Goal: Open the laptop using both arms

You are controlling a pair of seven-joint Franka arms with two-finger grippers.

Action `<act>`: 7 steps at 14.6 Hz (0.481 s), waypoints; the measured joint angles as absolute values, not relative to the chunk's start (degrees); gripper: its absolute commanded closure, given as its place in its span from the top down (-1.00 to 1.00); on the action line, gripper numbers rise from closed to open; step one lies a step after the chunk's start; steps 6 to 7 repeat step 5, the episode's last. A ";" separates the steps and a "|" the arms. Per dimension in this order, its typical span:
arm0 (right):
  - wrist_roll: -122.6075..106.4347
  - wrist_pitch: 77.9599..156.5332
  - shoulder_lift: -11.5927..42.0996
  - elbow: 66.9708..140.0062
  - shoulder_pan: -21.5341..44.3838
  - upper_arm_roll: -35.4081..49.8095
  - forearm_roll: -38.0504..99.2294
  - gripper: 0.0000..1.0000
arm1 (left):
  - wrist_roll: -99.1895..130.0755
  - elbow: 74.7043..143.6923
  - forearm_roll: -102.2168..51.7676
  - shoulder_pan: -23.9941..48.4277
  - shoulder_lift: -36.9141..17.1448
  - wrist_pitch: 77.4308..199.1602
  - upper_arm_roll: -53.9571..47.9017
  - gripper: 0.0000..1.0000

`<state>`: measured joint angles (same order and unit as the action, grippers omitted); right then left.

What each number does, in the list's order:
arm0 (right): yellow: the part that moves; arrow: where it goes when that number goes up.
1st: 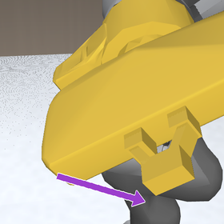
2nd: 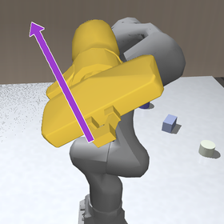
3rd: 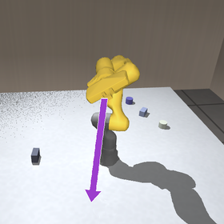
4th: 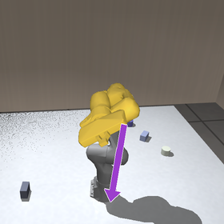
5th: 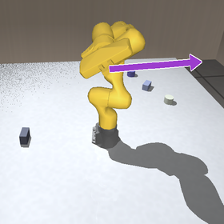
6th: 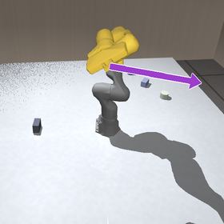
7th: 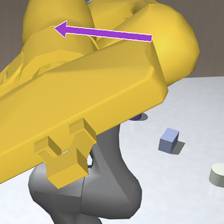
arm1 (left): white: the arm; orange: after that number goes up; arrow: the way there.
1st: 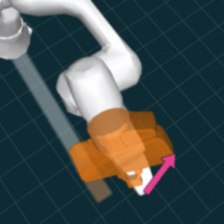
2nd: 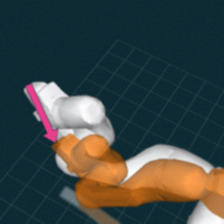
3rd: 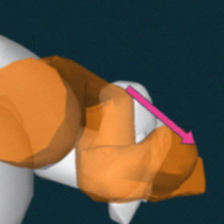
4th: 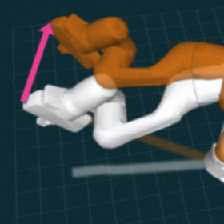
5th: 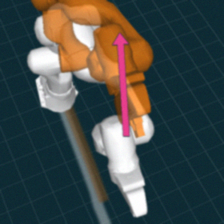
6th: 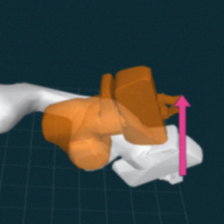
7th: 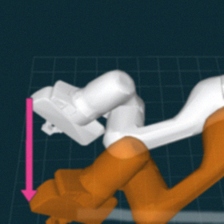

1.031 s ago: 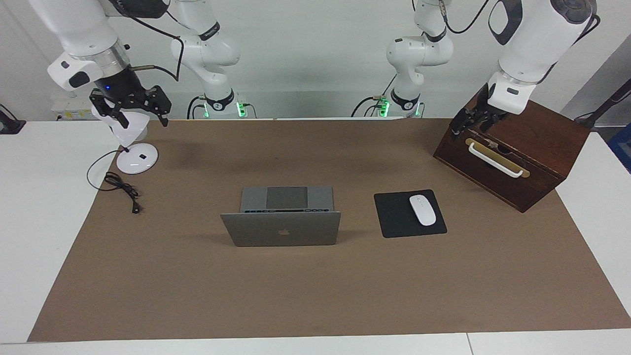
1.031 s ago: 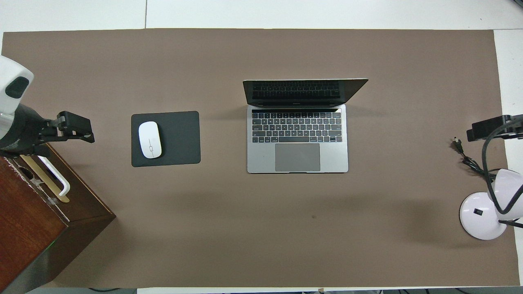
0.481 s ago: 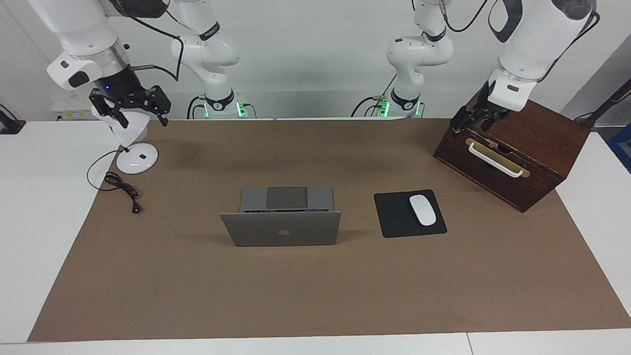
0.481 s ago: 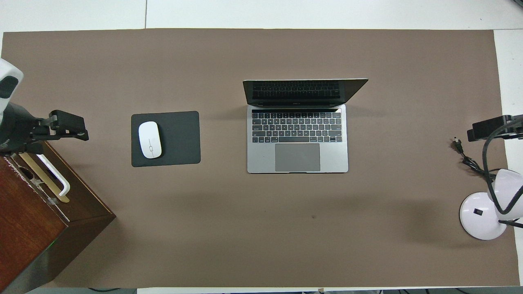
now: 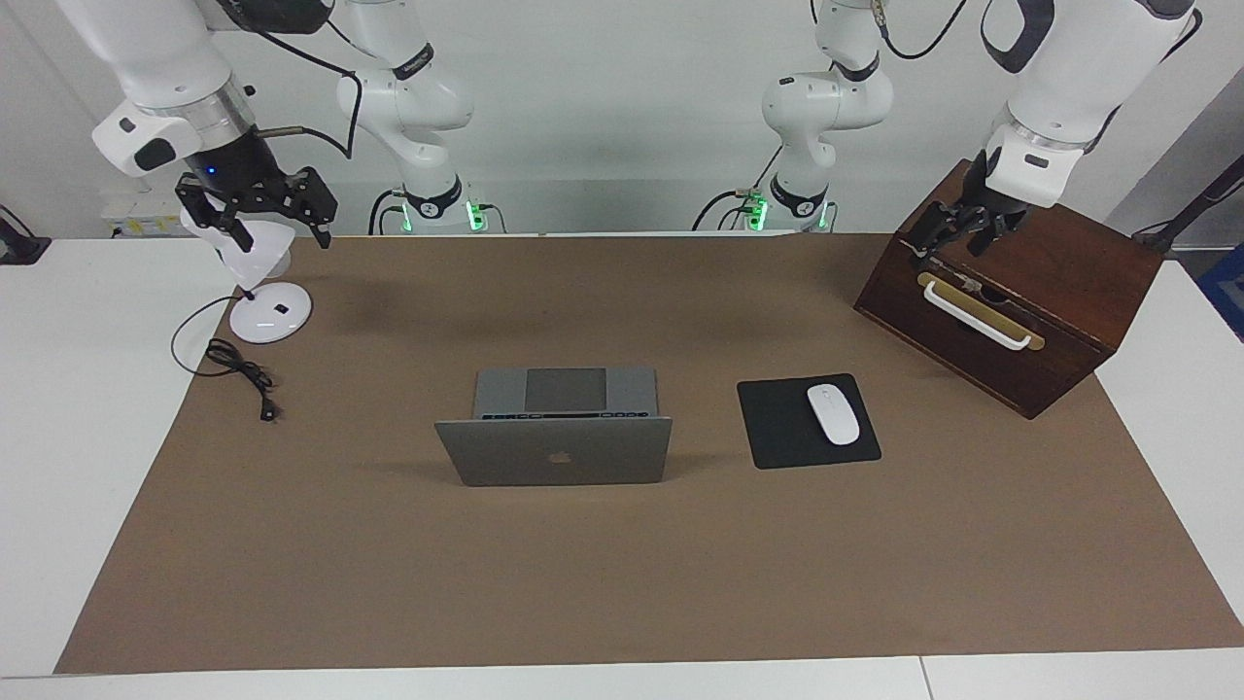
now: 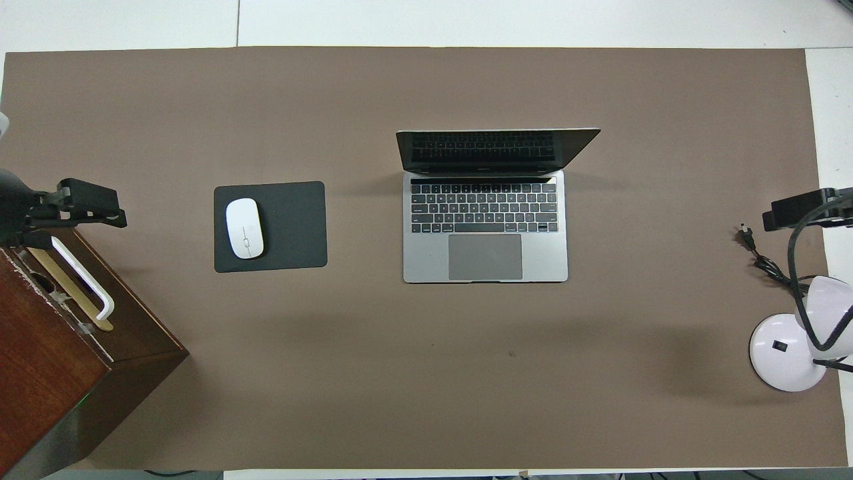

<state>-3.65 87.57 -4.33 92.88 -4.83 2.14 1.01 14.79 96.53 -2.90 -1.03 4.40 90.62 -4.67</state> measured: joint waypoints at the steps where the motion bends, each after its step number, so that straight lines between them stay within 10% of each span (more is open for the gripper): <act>1: -3.65 87.57 -4.35 92.88 -4.83 2.15 1.01 1.00 | 14.77 96.53 -2.90 -1.03 4.38 90.62 -4.81 1.00; 7: -3.65 87.57 -4.38 92.88 -4.83 2.15 1.01 1.00 | 14.62 96.53 -2.90 -1.04 4.37 91.04 -4.98 1.00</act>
